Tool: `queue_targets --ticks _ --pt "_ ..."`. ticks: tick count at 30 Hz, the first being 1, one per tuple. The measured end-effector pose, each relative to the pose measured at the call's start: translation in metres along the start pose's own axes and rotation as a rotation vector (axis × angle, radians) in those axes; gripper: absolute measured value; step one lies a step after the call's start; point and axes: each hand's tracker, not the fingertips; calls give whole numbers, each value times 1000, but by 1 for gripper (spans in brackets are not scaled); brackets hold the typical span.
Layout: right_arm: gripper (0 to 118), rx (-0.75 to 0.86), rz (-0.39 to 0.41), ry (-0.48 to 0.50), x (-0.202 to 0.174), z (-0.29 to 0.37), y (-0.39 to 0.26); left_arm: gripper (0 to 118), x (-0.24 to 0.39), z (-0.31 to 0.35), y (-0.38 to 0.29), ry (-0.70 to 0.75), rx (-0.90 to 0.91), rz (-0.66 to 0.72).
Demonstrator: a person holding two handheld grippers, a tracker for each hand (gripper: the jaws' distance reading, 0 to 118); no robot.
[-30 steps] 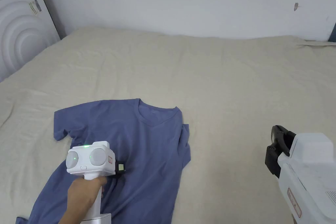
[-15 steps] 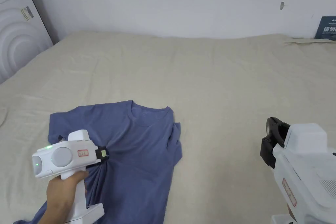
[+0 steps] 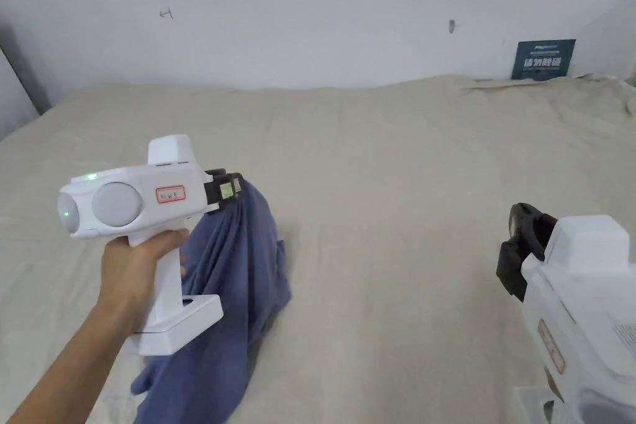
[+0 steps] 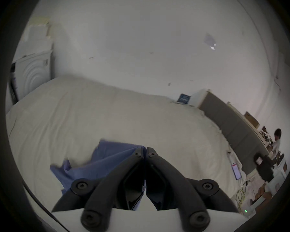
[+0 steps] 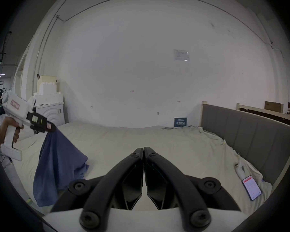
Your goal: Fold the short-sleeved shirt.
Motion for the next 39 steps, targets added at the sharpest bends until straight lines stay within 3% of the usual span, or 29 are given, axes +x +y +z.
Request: queue_targets --ticks 11,21,25,39 --pt "1 48 -8 -149 55 36 13 0 134 -13 24 -290 22 -148" --pt "1 35 -9 -238 81 52 9 0 185 -49 -18 -436 -105 -208" --pt "1 23 -11 -248 87 51 2 0 185 -74 -44 -407 -186 -225" --pt "1 -33 -24 -232 91 40 -18 0 122 -186 -168 -77 -579 -220"
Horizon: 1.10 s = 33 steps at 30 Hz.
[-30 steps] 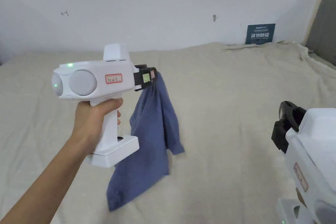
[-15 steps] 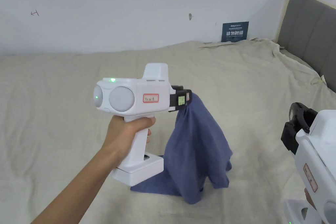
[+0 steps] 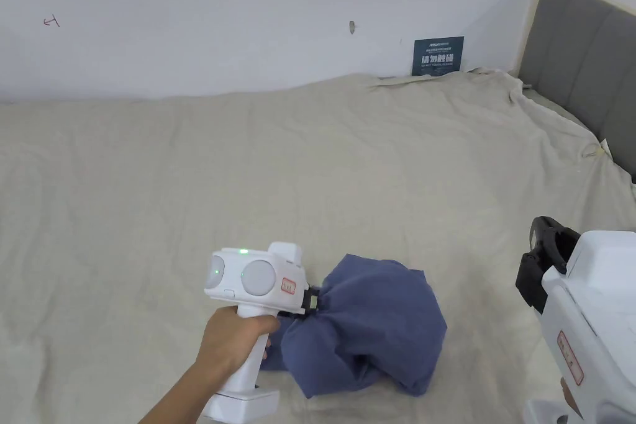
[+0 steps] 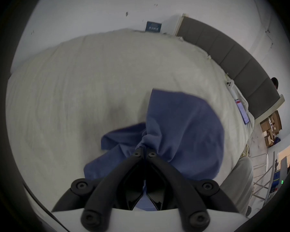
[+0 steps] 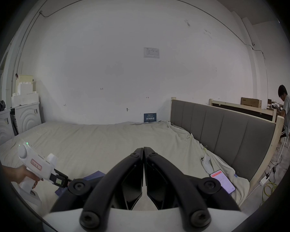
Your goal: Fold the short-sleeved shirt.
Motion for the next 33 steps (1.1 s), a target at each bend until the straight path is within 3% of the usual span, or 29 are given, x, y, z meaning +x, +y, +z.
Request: queue_targets --ticks 8,10,13,14,15,25,33 --pt "1 -27 5 5 3 -5 -7 3 -8 -22 -20 11 -44 74" --pt "1 -28 8 6 3 -5 -7 24 -6 -15 -20 30 -23 84" --pt "1 -24 7 11 2 -3 -6 88 -5 0 -20 78 32 78" --pt "1 -21 7 13 1 -2 -4 101 -7 8 -20 83 72 92" --pt "1 -17 8 14 -3 2 -1 106 -9 18 -19 78 108 113" --pt "1 30 17 37 -17 18 16 106 -19 158 -35 112 624 169" --pt "1 65 20 58 -24 23 23 105 -24 217 -79 380 924 58"
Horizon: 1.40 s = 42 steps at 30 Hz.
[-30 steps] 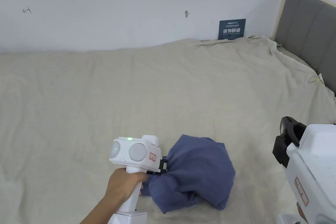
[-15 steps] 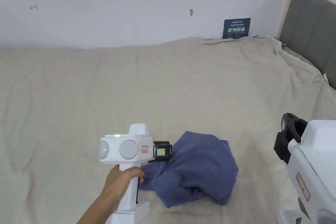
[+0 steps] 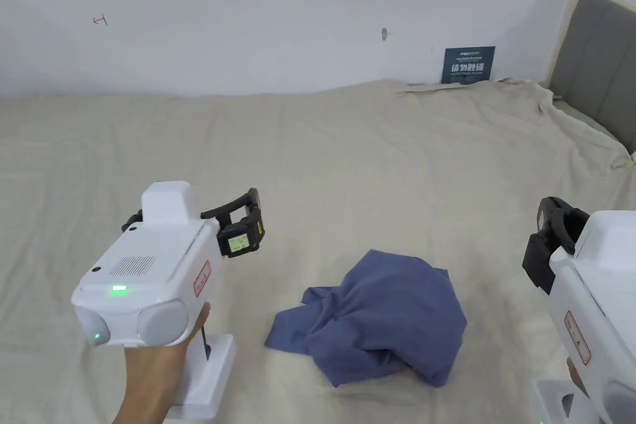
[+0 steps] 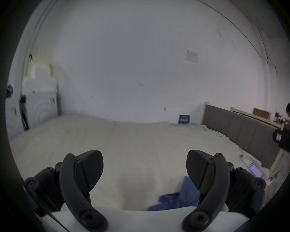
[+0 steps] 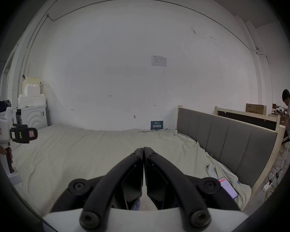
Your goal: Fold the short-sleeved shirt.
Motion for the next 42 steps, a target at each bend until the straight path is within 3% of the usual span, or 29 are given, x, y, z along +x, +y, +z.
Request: queue_targets --ticks 3,6,8,10,13,25,36,39,41,42 --pt "1 5 1 6 -3 1 0 104 -10 14 -6 50 41 -34" --pt "1 6 1 11 -5 2 -1 92 -20 23 -14 72 55 -52" --pt "1 5 2 13 -7 3 -2 67 -26 28 -19 76 58 -54" --pt "1 4 2 14 -6 2 -3 27 -30 31 -22 79 60 -59" --pt "1 2 1 16 -7 2 -5 0 -34 31 -27 94 57 -66" --pt "1 -7 -4 13 -8 0 -6 0 -28 14 -27 38 -44 -67" --pt "1 -36 -7 7 -2 -11 -15 0 3 -67 -64 -106 -494 18" --pt "1 -49 -5 4 1 -17 -20 23 15 -91 -84 -142 -627 6" --pt "1 -59 -7 2 2 -21 -24 66 21 -106 -101 -157 -725 5" --pt "1 -66 -8 2 2 -22 -25 79 25 -112 -109 -154 -761 5"
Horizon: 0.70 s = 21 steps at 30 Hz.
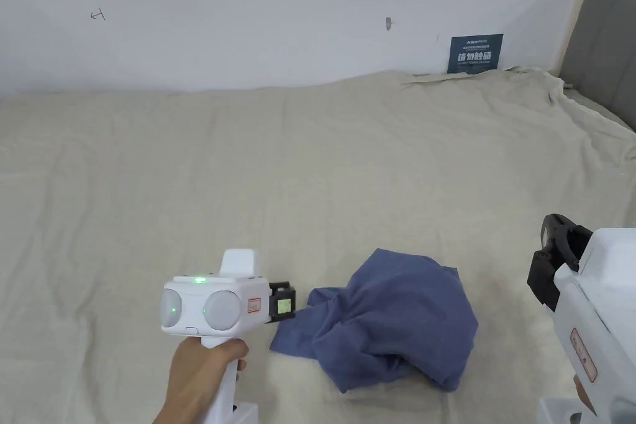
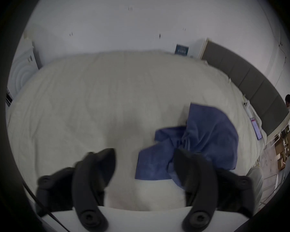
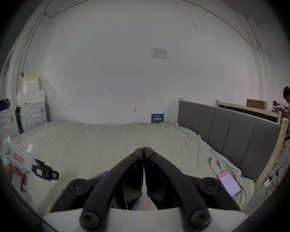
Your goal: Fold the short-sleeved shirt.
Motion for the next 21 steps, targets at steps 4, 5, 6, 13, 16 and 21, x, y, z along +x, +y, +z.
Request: queue_targets --ticks 4,5,6,13,16,21 --pt "1 -25 0 1 2 -8 -7 89 6 -33 -12 45 -57 -27" --pt "1 -31 2 1 4 -10 -9 89 6 -39 -13 63 -71 -26" --pt "1 -37 3 1 5 -12 -11 89 7 -45 -16 67 -84 -23" --pt "1 -71 -3 -1 8 -23 -20 67 21 -73 -30 50 -183 -59" --pt "1 -80 0 -1 9 -25 -22 50 28 -82 -40 101 -207 -105" --pt "1 -94 9 3 8 -27 -23 2 30 -74 -41 26 -168 -103"
